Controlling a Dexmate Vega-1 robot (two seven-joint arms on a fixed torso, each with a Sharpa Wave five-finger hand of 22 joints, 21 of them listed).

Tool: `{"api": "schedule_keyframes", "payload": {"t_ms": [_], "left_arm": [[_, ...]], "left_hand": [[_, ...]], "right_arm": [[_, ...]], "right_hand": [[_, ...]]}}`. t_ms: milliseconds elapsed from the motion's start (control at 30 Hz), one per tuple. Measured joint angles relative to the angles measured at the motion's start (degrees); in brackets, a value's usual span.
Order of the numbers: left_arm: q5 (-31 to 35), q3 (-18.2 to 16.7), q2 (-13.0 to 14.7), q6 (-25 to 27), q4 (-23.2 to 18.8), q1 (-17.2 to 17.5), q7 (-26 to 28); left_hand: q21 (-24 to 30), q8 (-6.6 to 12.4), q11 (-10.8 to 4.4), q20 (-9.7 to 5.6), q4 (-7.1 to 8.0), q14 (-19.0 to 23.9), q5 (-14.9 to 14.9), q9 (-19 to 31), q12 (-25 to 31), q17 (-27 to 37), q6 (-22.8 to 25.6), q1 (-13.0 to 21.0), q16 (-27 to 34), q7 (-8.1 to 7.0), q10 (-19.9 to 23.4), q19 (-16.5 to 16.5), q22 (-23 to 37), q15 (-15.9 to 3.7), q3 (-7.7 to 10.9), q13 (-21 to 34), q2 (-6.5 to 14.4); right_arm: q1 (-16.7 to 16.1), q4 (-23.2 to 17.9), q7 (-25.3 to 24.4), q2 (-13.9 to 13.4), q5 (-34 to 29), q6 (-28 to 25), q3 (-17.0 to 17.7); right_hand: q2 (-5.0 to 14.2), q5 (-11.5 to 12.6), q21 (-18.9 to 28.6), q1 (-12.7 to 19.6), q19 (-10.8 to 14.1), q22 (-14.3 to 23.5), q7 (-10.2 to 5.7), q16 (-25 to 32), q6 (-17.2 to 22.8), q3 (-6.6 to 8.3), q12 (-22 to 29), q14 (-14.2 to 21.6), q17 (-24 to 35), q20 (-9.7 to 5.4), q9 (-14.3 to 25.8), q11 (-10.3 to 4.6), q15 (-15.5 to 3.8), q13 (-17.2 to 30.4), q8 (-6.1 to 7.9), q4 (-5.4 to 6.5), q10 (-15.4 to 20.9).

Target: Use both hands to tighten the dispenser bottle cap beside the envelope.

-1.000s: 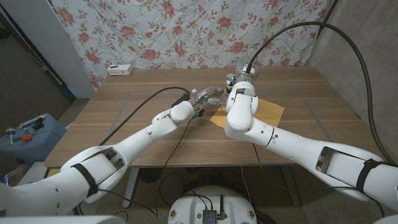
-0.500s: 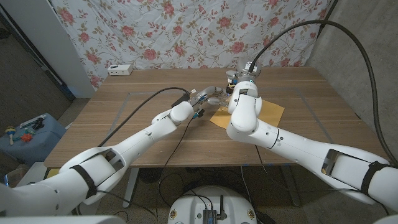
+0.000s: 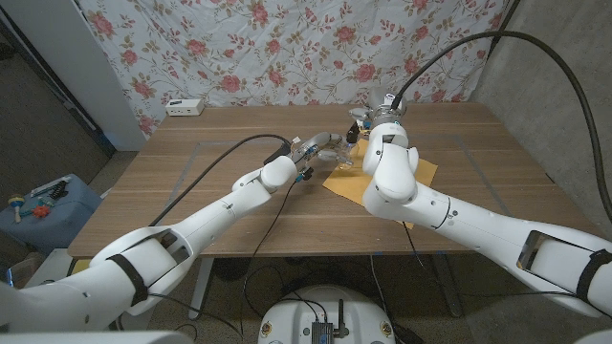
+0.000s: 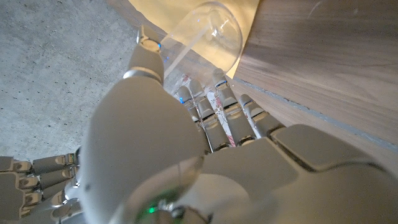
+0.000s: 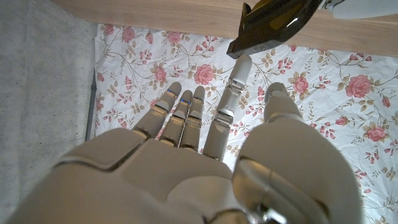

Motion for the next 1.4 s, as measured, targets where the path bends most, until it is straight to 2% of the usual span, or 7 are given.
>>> {"api": "schedule_keyframes", "payload": {"t_ms": [367, 600, 633, 967, 1067, 1200, 1400], "left_arm": [[-0.13, -0.13, -0.04, -0.87, 0.54, -0.03, 0.01], [-0.4, -0.13, -0.09, -1.71, 0.72, -0.12, -0.09], [-0.43, -0.21, -0.45, -1.78, 1.8, -0.53, -0.1], [-1.18, -0.4, -1.04, -2.86, 3.27, -1.02, -0.48], [-1.35, -0.41, -1.24, -3.11, 3.68, -1.17, -0.6], [-1.49, -0.42, -1.29, -3.29, 3.84, -1.24, -0.74], [-1.63, -0.42, -1.51, -3.54, 4.37, -1.48, -0.97]], "left_hand": [[0.0, 0.0, 0.0, 0.0, 0.0, 0.0, -0.03, 0.0, 0.0, -0.24, 0.0, 0.0, 0.06, 0.0, 0.0, 0.0, 0.0, 0.0, 0.0, 0.0, 0.0], [0.0, 0.0, 0.0, 0.0, 0.0, 0.0, -0.03, 0.0, -0.01, 0.11, 0.0, 0.0, 0.23, 0.0, 0.0, 0.0, 0.0, 0.0, 0.0, 0.0, 0.0], [0.0, 0.0, 0.0, 0.0, 0.0, 0.0, -0.03, 0.0, -0.02, 0.11, 0.0, 0.0, 0.23, 0.0, 0.0, 0.0, 0.0, 0.0, 0.0, 0.0, 0.0], [0.0, 0.0, 0.0, 0.0, 0.01, 0.0, -0.04, -0.05, -0.07, 0.07, 0.0, 0.0, 0.23, 0.0, 0.0, 0.0, 0.0, 0.0, -0.01, 0.0, 0.0], [0.0, 0.0, 0.0, 0.0, 0.01, 0.0, -0.04, -0.05, -0.23, 0.06, 0.0, 0.0, 0.22, 0.0, 0.0, 0.0, 0.0, 0.0, -0.01, 0.0, 0.0], [0.0, 0.0, 0.0, 0.0, 0.01, 0.0, -0.04, -0.05, -0.35, 0.06, 0.0, 0.0, 0.2, 0.0, 0.0, 0.0, 0.0, 0.0, -0.01, 0.0, 0.0], [0.0, 0.0, 0.0, 0.0, -0.08, -0.01, -0.04, -0.04, -0.51, 0.05, 0.0, 0.0, 0.51, 0.0, 0.02, 0.0, 0.0, -0.01, 0.07, 0.0, 0.0]], "right_arm": [[1.51, -4.59, -0.2, -6.27, 6.64, 3.56, 0.25], [2.37, -6.47, -0.2, -9.96, 6.64, 3.56, 0.85], [2.4, -6.55, 1.45, -10.13, 9.91, 6.85, 0.9], [2.93, -7.68, 4.58, -13.99, 12.42, 11.28, 2.79], [2.95, -7.99, 5.87, -14.92, 13.0, 12.65, 3.63], [3.42, -8.24, 6.81, -16.04, 13.26, 13.23, 4.42], [4.22, -8.38, 11.01, -17.37, 13.5, 15.17, 5.39]], "right_hand": [[-0.24, 0.0, 0.0, 3.49, -3.92, 0.0, -1.83, -0.45, -14.57, 0.7, -0.22, -5.83, -0.27, -0.21, 0.71, -0.13, 0.11, 0.0, -7.87, -0.5, -8.69], [-0.8, 0.0, 0.0, 5.07, -5.31, -0.26, -3.24, -0.45, -20.09, 1.17, -0.22, -8.48, -0.54, -0.16, 1.06, -0.53, 0.12, 0.0, -10.77, -0.84, -12.56], [-0.84, 0.0, 0.0, 5.44, -5.41, -0.27, -3.34, -0.45, -20.98, 1.23, -0.22, -8.76, -0.53, -0.26, 1.06, -0.56, 0.21, 0.0, -11.15, -0.91, -12.89], [-1.6, 0.0, 0.0, 6.47, -6.61, -0.27, -5.68, -0.45, -27.04, 1.47, -0.22, -11.3, -0.74, -0.14, 1.33, -0.42, 0.93, 0.27, -14.01, -0.68, -16.13], [-2.15, 0.0, 0.0, 7.02, -7.43, -0.22, -6.4, -0.45, -29.39, 1.46, -0.22, -12.39, -0.8, 0.68, 1.55, -0.48, 1.59, 0.27, -14.96, -0.68, -17.76], [-2.44, 0.27, 0.0, 7.63, -9.03, -0.1, -7.9, -0.84, -32.89, 2.1, -0.22, -14.86, -0.65, 3.77, 1.6, -0.64, 4.05, 0.27, -16.29, -0.66, -20.57], [-2.73, 0.27, 0.0, 8.96, -10.84, -0.1, -8.45, -0.84, -36.14, 2.58, -0.22, -17.5, -0.63, 6.19, 1.86, -0.73, 6.07, 0.26, -16.95, -0.67, -23.58]]}}
